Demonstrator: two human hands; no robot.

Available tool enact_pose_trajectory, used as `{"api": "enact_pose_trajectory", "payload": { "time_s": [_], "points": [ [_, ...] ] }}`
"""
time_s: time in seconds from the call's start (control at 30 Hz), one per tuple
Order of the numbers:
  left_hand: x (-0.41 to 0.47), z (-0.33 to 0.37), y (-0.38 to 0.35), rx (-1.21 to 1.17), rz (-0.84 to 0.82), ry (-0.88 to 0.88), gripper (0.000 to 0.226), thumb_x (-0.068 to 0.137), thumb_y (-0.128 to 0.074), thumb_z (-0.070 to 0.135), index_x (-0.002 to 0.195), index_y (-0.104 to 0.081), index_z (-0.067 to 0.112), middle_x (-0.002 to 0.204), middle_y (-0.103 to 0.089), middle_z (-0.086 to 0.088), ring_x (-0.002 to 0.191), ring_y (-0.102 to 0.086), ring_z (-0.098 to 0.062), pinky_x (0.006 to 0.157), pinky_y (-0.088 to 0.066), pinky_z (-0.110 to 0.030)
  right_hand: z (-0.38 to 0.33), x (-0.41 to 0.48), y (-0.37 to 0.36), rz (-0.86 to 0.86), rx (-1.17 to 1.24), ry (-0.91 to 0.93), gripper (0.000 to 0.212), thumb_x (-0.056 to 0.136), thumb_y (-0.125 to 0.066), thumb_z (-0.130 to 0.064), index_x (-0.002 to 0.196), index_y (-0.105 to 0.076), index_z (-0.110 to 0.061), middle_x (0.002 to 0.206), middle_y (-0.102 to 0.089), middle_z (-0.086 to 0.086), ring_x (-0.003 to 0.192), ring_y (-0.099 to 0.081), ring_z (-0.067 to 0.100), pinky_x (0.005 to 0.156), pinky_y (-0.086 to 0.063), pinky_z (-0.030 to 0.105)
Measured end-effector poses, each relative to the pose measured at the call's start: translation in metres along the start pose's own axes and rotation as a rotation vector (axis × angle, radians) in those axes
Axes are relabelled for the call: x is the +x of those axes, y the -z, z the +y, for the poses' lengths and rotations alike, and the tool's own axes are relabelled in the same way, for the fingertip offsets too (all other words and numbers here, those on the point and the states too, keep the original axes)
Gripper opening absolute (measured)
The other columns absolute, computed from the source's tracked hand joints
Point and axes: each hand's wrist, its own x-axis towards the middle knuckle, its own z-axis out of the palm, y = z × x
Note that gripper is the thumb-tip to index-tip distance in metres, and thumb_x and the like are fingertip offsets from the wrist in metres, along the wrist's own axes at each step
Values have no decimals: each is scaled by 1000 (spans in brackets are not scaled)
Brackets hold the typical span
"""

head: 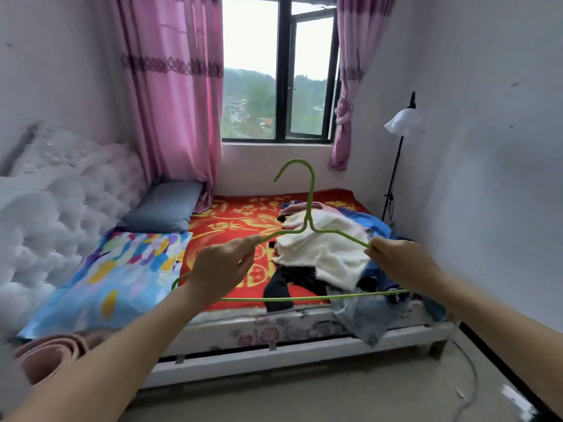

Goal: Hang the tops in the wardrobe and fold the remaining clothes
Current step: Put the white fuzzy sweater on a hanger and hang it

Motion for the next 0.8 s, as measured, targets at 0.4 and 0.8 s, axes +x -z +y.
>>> {"api": "enact_pose_trajectory", "payload": {
  "time_s": [0.4, 0.8],
  "points": [
    [43, 20, -144, -179, -148, 22, 37, 87, -42, 25, 95, -72, 6, 75, -73, -4, 46, -64, -17, 31, -45, -25, 103, -13, -51, -105, 74, -181, 19, 96, -50, -24, 93, -60, -8, 64, -52, -3, 58, -53, 23, 54, -33, 29],
    [98, -101, -273, -435, -209, 173, 34, 79, -59, -13, 106, -70, 4, 81, -72, -4, 62, -66, -16, 49, -49, -27, 131, 103, -138, -206, 94, -270, 16, 96, -49, -24, 95, -58, -12, 58, -44, -14, 51, -41, 7, 54, -29, 24]
  ]
}}
